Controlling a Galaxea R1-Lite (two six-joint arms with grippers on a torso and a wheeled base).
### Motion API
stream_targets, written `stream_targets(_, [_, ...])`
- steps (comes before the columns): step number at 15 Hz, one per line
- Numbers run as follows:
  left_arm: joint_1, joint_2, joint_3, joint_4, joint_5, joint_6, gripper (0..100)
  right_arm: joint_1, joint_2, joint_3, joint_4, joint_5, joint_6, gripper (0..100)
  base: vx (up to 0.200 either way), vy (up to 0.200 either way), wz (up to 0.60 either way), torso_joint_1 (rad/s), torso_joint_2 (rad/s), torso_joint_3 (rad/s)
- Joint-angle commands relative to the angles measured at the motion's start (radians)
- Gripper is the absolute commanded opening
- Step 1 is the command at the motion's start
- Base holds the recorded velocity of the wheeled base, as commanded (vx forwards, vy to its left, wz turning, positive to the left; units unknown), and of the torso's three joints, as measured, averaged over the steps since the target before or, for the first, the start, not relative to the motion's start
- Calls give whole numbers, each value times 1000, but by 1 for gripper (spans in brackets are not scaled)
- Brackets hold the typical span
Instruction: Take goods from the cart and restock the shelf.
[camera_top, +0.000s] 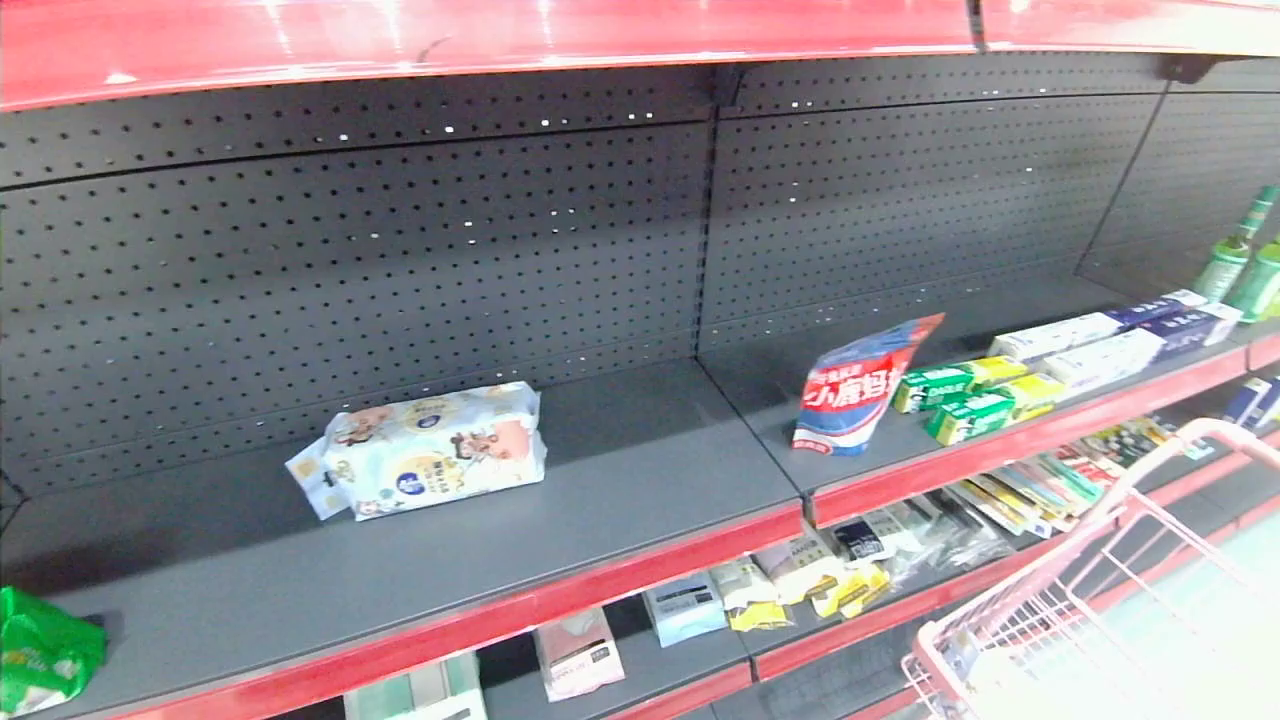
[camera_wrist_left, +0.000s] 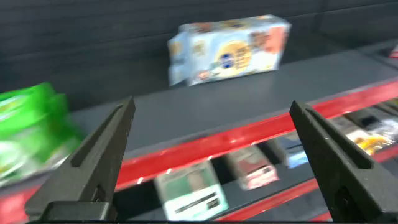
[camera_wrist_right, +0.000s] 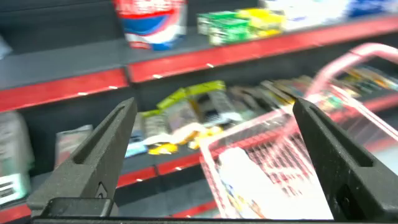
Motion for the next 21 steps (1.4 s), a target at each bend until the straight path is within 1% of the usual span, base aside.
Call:
stream_targets(1, [0, 0, 0, -1, 0, 0, 100, 0, 1, 0, 1, 0, -1, 100, 0, 0, -600, 2, 2, 2])
stream_targets(16, [0, 0, 0, -1, -2, 0, 100, 0, 1, 0, -1, 0, 4, 100, 0, 0, -600, 3, 1, 0])
stream_targets(21, [0, 0, 0, -1, 0, -2, 100, 3, 18, -1, 1, 0, 2, 100, 0, 0, 0, 0, 0, 0])
